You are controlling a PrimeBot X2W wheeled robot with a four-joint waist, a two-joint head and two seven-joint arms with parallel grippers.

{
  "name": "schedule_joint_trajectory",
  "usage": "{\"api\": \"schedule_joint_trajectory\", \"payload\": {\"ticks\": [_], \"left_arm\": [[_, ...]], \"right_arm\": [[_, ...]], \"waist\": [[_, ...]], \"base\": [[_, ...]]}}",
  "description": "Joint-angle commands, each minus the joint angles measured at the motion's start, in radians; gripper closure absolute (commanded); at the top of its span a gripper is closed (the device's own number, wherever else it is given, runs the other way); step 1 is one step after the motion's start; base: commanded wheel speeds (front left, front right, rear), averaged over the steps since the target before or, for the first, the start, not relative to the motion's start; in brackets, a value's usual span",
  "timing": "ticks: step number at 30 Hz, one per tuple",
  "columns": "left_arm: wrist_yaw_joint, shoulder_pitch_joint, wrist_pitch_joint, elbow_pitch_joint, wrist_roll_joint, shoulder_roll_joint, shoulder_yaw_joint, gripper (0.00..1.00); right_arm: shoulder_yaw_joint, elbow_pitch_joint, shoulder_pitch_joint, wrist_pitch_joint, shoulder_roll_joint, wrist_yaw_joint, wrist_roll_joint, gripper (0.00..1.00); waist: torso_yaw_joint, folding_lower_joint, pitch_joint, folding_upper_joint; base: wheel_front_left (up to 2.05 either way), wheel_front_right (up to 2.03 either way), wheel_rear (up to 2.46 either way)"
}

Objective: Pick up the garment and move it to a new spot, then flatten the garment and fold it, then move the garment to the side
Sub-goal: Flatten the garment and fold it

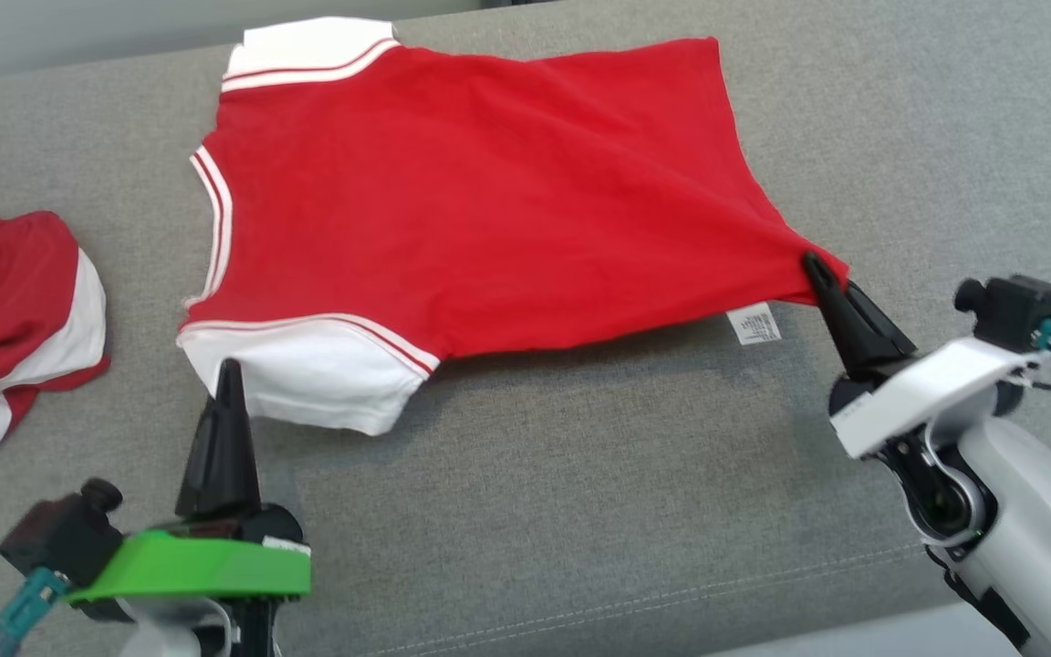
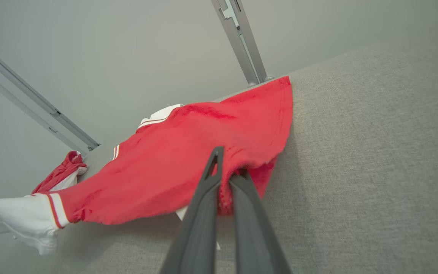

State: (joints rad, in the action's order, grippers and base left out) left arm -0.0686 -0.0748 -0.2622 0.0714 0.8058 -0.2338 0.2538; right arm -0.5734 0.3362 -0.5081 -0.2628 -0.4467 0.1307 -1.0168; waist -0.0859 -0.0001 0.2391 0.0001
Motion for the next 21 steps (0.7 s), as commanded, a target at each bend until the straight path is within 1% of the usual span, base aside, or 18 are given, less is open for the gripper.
{"api": "schedule_joint_trajectory", "payload": {"ticks": [1, 5, 7, 12, 16, 18, 20, 21], "left_arm": [[0.013, 0.032, -0.003, -0.006, -0.011, 0.016, -0.014, 1.0], [0.033, 0.092, -0.003, -0.028, -0.021, 0.065, -0.017, 1.0], [0.036, 0.122, -0.003, -0.03, -0.023, 0.09, -0.02, 1.0], [0.046, 0.198, -0.003, -0.041, -0.028, 0.122, -0.02, 1.0], [0.038, 0.249, -0.003, -0.038, -0.019, 0.14, -0.03, 1.0], [0.035, 0.266, -0.003, -0.044, -0.021, 0.139, -0.025, 1.0], [0.038, 0.271, -0.003, -0.055, -0.022, 0.138, -0.028, 1.0], [0.05, 0.266, -0.003, -0.075, -0.018, 0.135, -0.028, 1.0]], "right_arm": [[0.014, -0.002, 0.036, -0.003, -0.019, 0.0, 0.009, 1.0], [0.044, -0.01, 0.116, -0.003, -0.037, 0.0, 0.007, 1.0], [0.058, -0.015, 0.149, -0.003, -0.046, 0.0, 0.014, 1.0], [0.082, -0.031, 0.236, 0.011, -0.054, 0.0, 0.026, 1.0], [0.109, -0.052, 0.292, 0.038, -0.062, 0.0, 0.046, 1.0], [0.132, -0.059, 0.32, 0.052, -0.065, 0.0, 0.057, 1.0], [0.156, -0.067, 0.343, 0.068, -0.061, 0.0, 0.07, 1.0], [0.175, -0.079, 0.358, 0.084, -0.053, 0.0, 0.085, 1.0]], "waist": [[0.01, 0.0001, -0.017, -0.0001], [0.021, 0.0001, -0.046, -0.0001], [0.027, 0.0001, -0.057, -0.0001], [0.043, 0.0001, -0.082, -0.0001], [0.06, 0.0001, -0.089, -0.0001], [0.066, 0.0001, -0.089, -0.0001], [0.07, 0.0001, -0.087, -0.0001], [0.07, 0.0001, -0.083, -0.0001]], "base": [[0.0, 0.0, 0.0], [0.0, 0.0, 0.0], [0.0, 0.0, 0.0], [0.0, 0.0, 0.0], [0.0, 0.0, 0.0], [0.0, 0.0, 0.0], [0.0, 0.0, 0.0], [0.0, 0.0, 0.0]]}}
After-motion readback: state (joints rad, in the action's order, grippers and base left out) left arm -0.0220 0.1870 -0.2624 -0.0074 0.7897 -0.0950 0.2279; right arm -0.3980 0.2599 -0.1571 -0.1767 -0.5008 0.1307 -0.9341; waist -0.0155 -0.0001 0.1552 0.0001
